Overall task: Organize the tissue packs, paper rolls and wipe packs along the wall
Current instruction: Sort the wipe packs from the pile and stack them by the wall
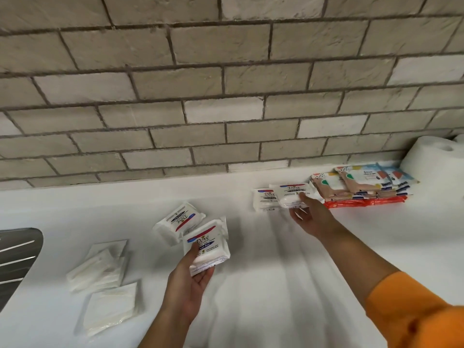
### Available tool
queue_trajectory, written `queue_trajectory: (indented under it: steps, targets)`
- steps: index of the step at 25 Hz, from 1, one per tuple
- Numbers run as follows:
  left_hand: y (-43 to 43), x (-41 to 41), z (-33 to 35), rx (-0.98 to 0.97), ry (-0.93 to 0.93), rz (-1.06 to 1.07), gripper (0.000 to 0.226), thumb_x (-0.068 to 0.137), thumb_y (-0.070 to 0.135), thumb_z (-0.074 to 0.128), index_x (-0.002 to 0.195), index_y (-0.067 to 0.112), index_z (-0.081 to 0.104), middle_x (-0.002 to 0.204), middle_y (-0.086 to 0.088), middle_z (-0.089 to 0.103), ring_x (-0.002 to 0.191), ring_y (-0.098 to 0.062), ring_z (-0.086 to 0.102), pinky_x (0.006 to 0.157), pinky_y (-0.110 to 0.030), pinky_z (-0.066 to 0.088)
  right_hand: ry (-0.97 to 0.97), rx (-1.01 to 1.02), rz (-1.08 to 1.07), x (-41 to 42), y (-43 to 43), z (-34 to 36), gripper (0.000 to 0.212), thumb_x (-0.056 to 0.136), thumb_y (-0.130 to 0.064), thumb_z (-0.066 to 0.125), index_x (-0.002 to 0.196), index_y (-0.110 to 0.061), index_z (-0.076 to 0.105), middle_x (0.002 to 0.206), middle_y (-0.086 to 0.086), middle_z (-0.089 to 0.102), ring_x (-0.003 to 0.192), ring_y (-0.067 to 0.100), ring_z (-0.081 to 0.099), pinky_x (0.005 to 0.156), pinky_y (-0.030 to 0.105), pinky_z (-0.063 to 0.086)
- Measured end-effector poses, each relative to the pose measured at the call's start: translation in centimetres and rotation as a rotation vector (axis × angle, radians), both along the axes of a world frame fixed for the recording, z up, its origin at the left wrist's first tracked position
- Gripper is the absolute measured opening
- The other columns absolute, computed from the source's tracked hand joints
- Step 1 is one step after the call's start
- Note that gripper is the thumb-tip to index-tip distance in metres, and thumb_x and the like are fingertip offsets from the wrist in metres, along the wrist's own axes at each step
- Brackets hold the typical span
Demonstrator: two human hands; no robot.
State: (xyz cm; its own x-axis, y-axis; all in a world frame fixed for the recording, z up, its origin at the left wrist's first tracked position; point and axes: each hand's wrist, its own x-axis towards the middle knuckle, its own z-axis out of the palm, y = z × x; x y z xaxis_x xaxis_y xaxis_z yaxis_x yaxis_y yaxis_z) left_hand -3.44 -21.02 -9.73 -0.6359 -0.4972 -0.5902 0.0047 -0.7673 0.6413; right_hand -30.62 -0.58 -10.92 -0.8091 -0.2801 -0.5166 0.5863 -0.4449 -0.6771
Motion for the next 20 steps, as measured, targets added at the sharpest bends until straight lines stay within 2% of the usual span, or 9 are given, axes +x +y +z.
queue_trajectory:
  steps: [2, 4, 7, 8, 10, 13, 15, 18, 20]
  targets:
    - [0.0, -0.9, 0.3, 0.034, 0.041, 0.017, 0.020, 0.093, 0.021, 0.066, 0.111, 0.011, 0.071, 0.108, -0.008, 0.077, 0.091, -0.020, 0.074, 0.071, -0.027, 0.062, -0.066, 0.017, -0.035, -2.1, -0.4, -0.8, 0.007, 0.096, -0.014, 0.068, 0.103, -0.014, 0.065, 0.083, 0.005, 0.077, 0.075, 0.018, 0.074, 0.056, 0.028, 0.062]
    - [0.1, -1.9, 0.7, 0.071, 0.079, 0.026, 0.017, 0.094, 0.016, 0.064, 0.110, 0.012, 0.070, 0.104, -0.009, 0.078, 0.093, -0.023, 0.072, 0.067, -0.027, 0.063, -0.093, 0.072, -0.089, -3.9, -0.4, -1.8, 0.008, 0.097, -0.013, 0.067, 0.102, -0.009, 0.063, 0.093, 0.010, 0.073, 0.079, 0.020, 0.071, 0.051, 0.028, 0.062]
    - [0.6, -3.7, 1.2, 0.071, 0.097, 0.019, 0.015, 0.095, 0.010, 0.059, 0.106, 0.012, 0.069, 0.099, -0.012, 0.078, 0.094, -0.027, 0.070, 0.072, -0.033, 0.063, -0.095, 0.153, -0.162, -5.8, -0.6, -2.9, 0.032, 0.093, -0.016, 0.073, 0.120, -0.003, 0.060, 0.117, 0.014, 0.069, 0.093, 0.023, 0.068, 0.050, 0.032, 0.062]
    - [0.8, -4.5, 1.1, 0.057, 0.087, 0.004, 0.016, 0.096, 0.008, 0.056, 0.103, 0.011, 0.070, 0.098, -0.012, 0.078, 0.092, -0.027, 0.071, 0.073, -0.034, 0.063, -0.106, 0.161, -0.176, -6.3, -0.6, -3.2, 0.041, 0.090, -0.018, 0.076, 0.124, -0.001, 0.060, 0.119, 0.015, 0.070, 0.094, 0.025, 0.070, 0.048, 0.032, 0.062]
    - [1.0, -6.4, 0.8, 0.047, 0.065, -0.038, 0.020, 0.094, 0.007, 0.053, 0.103, 0.008, 0.071, 0.100, -0.014, 0.078, 0.086, -0.027, 0.073, 0.070, -0.034, 0.063, -0.127, 0.183, -0.190, -6.7, -0.4, -3.4, 0.043, 0.087, -0.020, 0.080, 0.122, 0.001, 0.062, 0.115, 0.017, 0.072, 0.092, 0.026, 0.071, 0.047, 0.033, 0.061]
    - [1.3, -9.8, 0.4, 0.063, 0.049, -0.093, 0.025, 0.091, 0.006, 0.053, 0.110, 0.004, 0.071, 0.108, -0.017, 0.076, 0.090, -0.028, 0.071, 0.075, -0.036, 0.061, -0.164, 0.185, -0.143, -7.1, 0.1, -3.6, 0.033, 0.087, -0.021, 0.080, 0.110, -0.003, 0.065, 0.112, 0.015, 0.072, 0.091, 0.025, 0.071, 0.053, 0.040, 0.064]
    - [1.7, -11.7, 0.6, 0.044, 0.073, -0.129, 0.022, 0.092, 0.006, 0.055, 0.108, 0.005, 0.071, 0.102, -0.015, 0.077, 0.090, -0.027, 0.069, 0.078, -0.035, 0.057, -0.188, 0.172, -0.101, -7.4, 0.5, -4.0, 0.033, 0.085, -0.024, 0.081, 0.106, -0.005, 0.064, 0.109, 0.014, 0.071, 0.092, 0.025, 0.070, 0.062, 0.044, 0.064]
    - [2.4, -14.9, 0.5, -0.013, 0.053, -0.161, 0.016, 0.096, 0.006, 0.057, 0.105, 0.006, 0.070, 0.093, -0.011, 0.077, 0.088, -0.025, 0.068, 0.074, -0.033, 0.056, -0.216, 0.173, -0.064, -7.4, 0.8, -4.3, 0.038, 0.084, -0.034, 0.081, 0.103, -0.008, 0.061, 0.087, 0.010, 0.067, 0.079, 0.020, 0.064, 0.070, 0.033, 0.063]
    - [3.0, -17.1, 0.0, -0.025, 0.008, -0.173, 0.015, 0.098, 0.006, 0.058, 0.110, 0.003, 0.067, 0.096, -0.013, 0.074, 0.090, -0.026, 0.067, 0.074, -0.033, 0.055, -0.189, 0.195, -0.055, -7.4, 0.7, -4.5, 0.039, 0.084, -0.038, 0.081, 0.104, -0.012, 0.061, 0.083, 0.007, 0.063, 0.077, 0.018, 0.059, 0.073, 0.032, 0.054]
